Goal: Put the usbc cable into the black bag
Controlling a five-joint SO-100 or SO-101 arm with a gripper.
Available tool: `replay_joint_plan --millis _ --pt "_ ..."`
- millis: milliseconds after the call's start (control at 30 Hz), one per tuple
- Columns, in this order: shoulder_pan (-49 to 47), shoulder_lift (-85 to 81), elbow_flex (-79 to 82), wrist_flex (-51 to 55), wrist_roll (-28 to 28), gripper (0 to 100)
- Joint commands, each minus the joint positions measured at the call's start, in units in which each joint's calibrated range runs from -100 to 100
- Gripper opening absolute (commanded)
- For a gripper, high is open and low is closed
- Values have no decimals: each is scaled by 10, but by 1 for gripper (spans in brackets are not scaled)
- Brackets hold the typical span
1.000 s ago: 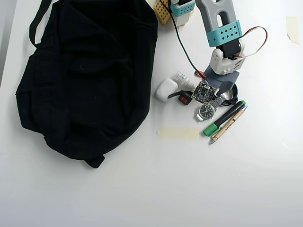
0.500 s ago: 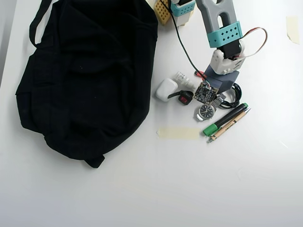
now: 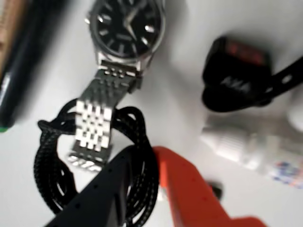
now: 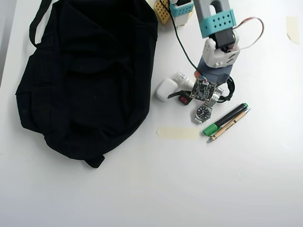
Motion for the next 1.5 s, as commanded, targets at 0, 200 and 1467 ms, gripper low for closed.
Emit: replay_joint_plan --millis 0,200,1467 --pt "13 -75 -14 29 23 2" --pt "30 -110 -14 71 37 2" --pt "527 -415 -2 259 184 2"
